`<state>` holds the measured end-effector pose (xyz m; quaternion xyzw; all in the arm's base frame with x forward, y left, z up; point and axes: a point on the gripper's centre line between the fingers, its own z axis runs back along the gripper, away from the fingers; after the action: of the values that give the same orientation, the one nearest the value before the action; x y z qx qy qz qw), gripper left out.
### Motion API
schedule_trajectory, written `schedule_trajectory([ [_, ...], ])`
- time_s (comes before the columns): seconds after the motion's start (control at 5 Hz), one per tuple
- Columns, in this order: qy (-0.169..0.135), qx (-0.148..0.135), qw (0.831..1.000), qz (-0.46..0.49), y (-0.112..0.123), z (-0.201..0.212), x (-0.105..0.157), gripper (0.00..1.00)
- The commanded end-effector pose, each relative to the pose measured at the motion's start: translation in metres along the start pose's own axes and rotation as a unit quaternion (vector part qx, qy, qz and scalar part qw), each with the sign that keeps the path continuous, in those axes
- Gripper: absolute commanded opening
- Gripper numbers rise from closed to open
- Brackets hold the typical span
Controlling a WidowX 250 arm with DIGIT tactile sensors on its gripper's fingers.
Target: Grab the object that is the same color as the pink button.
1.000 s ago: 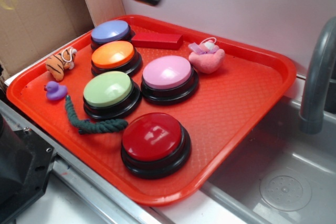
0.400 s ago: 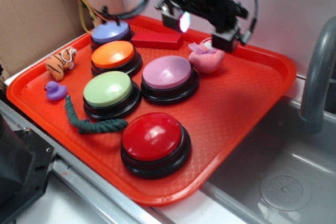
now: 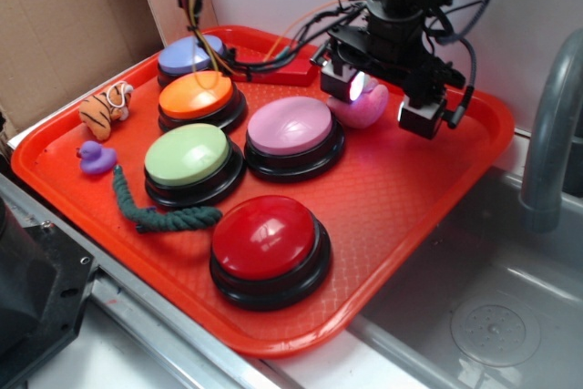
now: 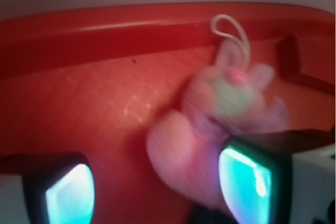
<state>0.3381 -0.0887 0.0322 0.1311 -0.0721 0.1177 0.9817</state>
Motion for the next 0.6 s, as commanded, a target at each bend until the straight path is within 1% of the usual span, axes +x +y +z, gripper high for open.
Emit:
schedule_trajectory([
  [0.0,-0.009,-0.005,0.999,0.033,0.0021,0.0025,0.0181,0.75],
  [0.2,-0.014,-0.013,0.999,0.048,0.0059,0.0036,0.0170,0.00],
  [0.4,-0.017,-0.016,0.999,0.049,0.0091,0.0061,0.0159,0.00],
])
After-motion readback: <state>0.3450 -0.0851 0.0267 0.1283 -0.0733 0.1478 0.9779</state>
